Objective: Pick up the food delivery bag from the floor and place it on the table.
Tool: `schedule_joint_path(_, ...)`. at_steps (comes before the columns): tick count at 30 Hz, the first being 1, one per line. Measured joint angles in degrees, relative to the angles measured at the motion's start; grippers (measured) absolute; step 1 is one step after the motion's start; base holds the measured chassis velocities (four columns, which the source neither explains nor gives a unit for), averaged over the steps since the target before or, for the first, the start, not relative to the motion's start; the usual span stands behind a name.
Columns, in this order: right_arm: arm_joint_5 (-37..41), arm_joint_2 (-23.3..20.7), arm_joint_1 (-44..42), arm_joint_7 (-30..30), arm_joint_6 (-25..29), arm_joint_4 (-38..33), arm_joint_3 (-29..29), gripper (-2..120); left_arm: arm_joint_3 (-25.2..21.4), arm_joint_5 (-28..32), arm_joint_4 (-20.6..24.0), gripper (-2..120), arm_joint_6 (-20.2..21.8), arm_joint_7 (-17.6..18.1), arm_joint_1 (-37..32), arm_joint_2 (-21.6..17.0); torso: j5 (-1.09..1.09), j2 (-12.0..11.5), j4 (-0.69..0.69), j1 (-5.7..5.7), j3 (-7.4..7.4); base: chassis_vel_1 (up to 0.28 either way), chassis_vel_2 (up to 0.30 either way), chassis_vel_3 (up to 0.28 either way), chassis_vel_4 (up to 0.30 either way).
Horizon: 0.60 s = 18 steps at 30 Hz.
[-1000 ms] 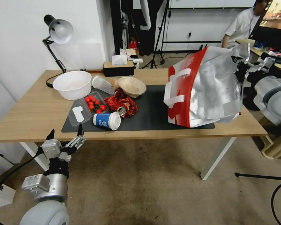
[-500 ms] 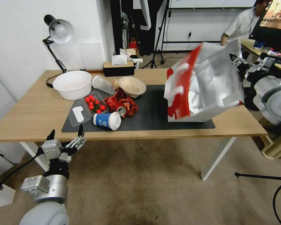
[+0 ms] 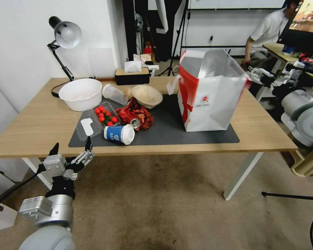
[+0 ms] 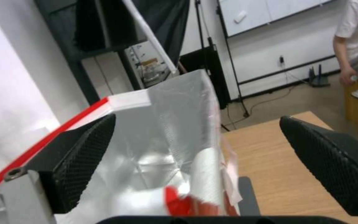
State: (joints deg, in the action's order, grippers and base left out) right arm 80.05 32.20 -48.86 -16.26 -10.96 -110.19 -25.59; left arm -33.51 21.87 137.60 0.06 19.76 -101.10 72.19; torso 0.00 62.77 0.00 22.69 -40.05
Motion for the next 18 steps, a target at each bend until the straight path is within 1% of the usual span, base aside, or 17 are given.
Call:
schedule_joint_path(1,0.0,0.0,0.0,0.0,0.0,0.0,0.0,99,0.0,0.0,0.0,100,0.0,0.0,0.0,0.0,0.0,0.0,0.0,0.0,0.0,0.0,0.0,0.0,0.0)
schedule_joint_path(2,-2.01,-0.11,-0.79,1.17,0.19,-0.22,-0.26,100,-0.06,0.0,0.04,100,0.01,-0.02,-0.03,0.0,0.0,0.0,0.0,0.0,0.0,0.0,0.0,0.0,0.0)
schedule_joint_path(3,-5.13,-0.25,-1.69,2.77,0.9,-0.27,-0.54,100,-0.11,0.0,0.09,100,0.05,-0.07,-0.07,0.0,0.0,0.0,0.0,0.0,0.0,0.0,0.0,0.0,0.0)
schedule_joint_path(4,-10.21,-0.55,-3.25,5.65,2.77,-0.27,-1.12,100,-0.19,0.0,0.14,100,0.16,-0.25,-0.14,0.0,0.0,0.0,0.0,0.0,0.0,0.0,0.0,0.0,0.0)
schedule_joint_path(5,-10.21,-0.55,-3.25,5.65,2.77,-0.27,-1.12,100,-0.19,0.0,0.14,100,0.16,-0.25,-0.14,0.0,0.0,0.0,0.0,0.0,0.0,0.0,0.0,0.0,0.0)
schedule_joint_path(7,-16.05,-1.01,-6.62,8.72,5.47,-1.46,-2.73,100,-0.44,0.1,0.25,100,0.38,-0.91,-0.28,0.04,0.01,0.0,-0.02,0.0,0.0,0.0,0.0,0.0,0.0)
schedule_joint_path(9,-19.7,-1.11,-10.12,10.51,7.46,-3.44,-4.82,100,-0.8,0.17,0.25,100,0.37,-1.77,-0.3,0.07,-0.01,0.0,0.0,0.0,0.0,0.0,0.0,0.0,0.0)
schedule_joint_path(10,-19.7,-1.11,-10.12,10.51,7.46,-3.44,-4.82,100,-0.8,0.17,0.25,100,0.37,-1.77,-0.3,0.07,-0.01,0.0,0.0,0.0,0.0,0.0,0.0,0.0,0.0)
schedule_joint_path(12,-23.96,-0.73,-13.95,12.28,10.13,-5.17,-6.51,100,-1.1,0.22,-0.04,100,0.28,-2.62,-0.23,0.08,-0.01,0.0,-0.01,0.0,0.01,0.0,0.0,0.0,0.0)
schedule_joint_path(13,-23.96,-0.73,-13.95,12.28,10.13,-5.17,-6.51,100,-1.1,0.22,-0.04,100,0.28,-2.62,-0.23,0.08,-0.01,0.0,-0.01,0.0,0.01,0.0,0.0,0.0,0.0)
schedule_joint_path(15,-28.75,0.35,-17.57,13.46,13.31,-6.81,-7.38,100,-1.44,0.19,-0.67,100,0.04,-3.52,-0.12,0.11,-0.01,0.0,-0.01,-0.01,0.01,0.0,0.0,0.0,0.0)
schedule_joint_path(16,-28.75,0.35,-17.57,13.46,13.31,-6.81,-7.38,100,-1.44,0.19,-0.67,100,0.04,-3.52,-0.12,0.11,-0.01,0.0,-0.01,-0.01,0.01,0.0,0.0,0.0,0.0)
schedule_joint_path(18,-32.34,2.16,-20.98,13.6,15.35,-8.41,-7.6,100,-2.09,0.06,-1.19,100,-0.44,-4.42,-0.23,0.24,-0.01,0.0,0.01,-0.01,0.01,0.0,0.0,0.0,0.0)
